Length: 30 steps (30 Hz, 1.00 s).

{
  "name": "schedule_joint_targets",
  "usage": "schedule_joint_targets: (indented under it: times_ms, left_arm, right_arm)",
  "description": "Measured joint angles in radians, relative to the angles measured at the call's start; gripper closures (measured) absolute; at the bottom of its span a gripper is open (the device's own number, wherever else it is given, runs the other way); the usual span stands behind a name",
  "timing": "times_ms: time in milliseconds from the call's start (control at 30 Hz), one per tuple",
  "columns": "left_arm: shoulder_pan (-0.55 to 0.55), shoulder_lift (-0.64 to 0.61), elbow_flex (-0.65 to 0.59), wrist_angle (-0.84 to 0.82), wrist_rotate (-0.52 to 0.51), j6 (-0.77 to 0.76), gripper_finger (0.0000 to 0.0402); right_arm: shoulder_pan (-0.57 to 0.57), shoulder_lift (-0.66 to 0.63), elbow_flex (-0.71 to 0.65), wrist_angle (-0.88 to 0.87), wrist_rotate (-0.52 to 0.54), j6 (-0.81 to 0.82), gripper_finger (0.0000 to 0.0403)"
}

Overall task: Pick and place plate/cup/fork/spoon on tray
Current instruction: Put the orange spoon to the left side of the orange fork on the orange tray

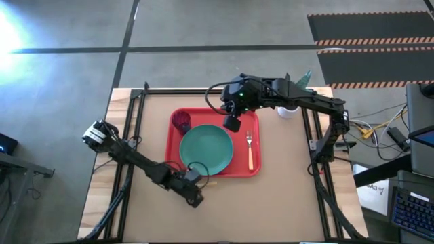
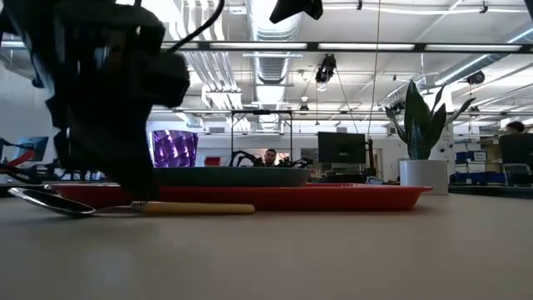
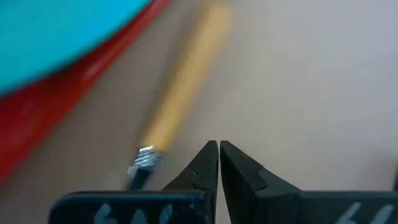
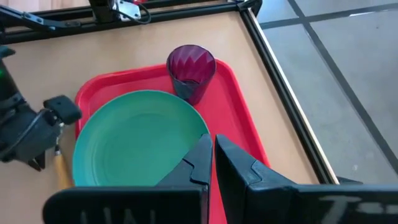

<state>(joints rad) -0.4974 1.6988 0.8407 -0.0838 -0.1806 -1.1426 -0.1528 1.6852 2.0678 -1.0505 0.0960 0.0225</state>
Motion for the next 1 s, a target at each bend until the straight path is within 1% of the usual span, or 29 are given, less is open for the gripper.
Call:
schedule_joint_targets:
  times_ms: [33, 200, 300, 400, 600, 700, 833, 933, 1000]
  left_arm:
    - [0.001, -0.004, 0.022, -0.04, -0.005, 0.026, 0.0401]
    - [0.005, -0.031, 0.131, -0.349, -0.013, 0.124, 0.0401]
    - [0.005, -0.068, 0.186, -0.483, -0.056, 0.165, 0.0401]
    - [0.005, -0.117, 0.228, -0.604, -0.156, 0.188, 0.0402]
    - [0.005, -0.272, 0.27, -0.793, -0.404, 0.183, 0.0402]
    - [0.005, -0.367, 0.276, -0.817, -0.551, 0.194, 0.0402]
    - [0.005, -0.496, 0.276, -0.816, -0.715, 0.284, 0.0402]
    - [0.005, -0.581, 0.276, -0.815, -0.808, 0.374, 0.0402]
    - [0.005, -0.625, 0.276, -0.81, -0.85, 0.43, 0.0402]
  right_arm:
    - [0.0, -0.003, 0.0, 0.0, 0.0, 0.001, 0.0394]
    - [0.0, -0.014, 0.0, 0.0, 0.0, 0.002, 0.0394]
    - [0.0, -0.015, 0.0, 0.0, -0.003, 0.002, 0.0394]
    - [0.0, -0.015, 0.0, 0.0, -0.046, 0.003, 0.0394]
    - [0.012, -0.011, -0.011, -0.018, -0.194, 0.038, 0.0394]
    - [0.028, 0.001, -0.014, -0.047, -0.203, 0.056, 0.0394]
    - [0.05, 0.039, -0.017, -0.1, -0.212, 0.089, 0.0394]
    - [0.066, 0.074, -0.018, -0.119, -0.213, 0.109, 0.0394]
    - [0.075, 0.099, -0.018, -0.118, -0.213, 0.124, 0.0394]
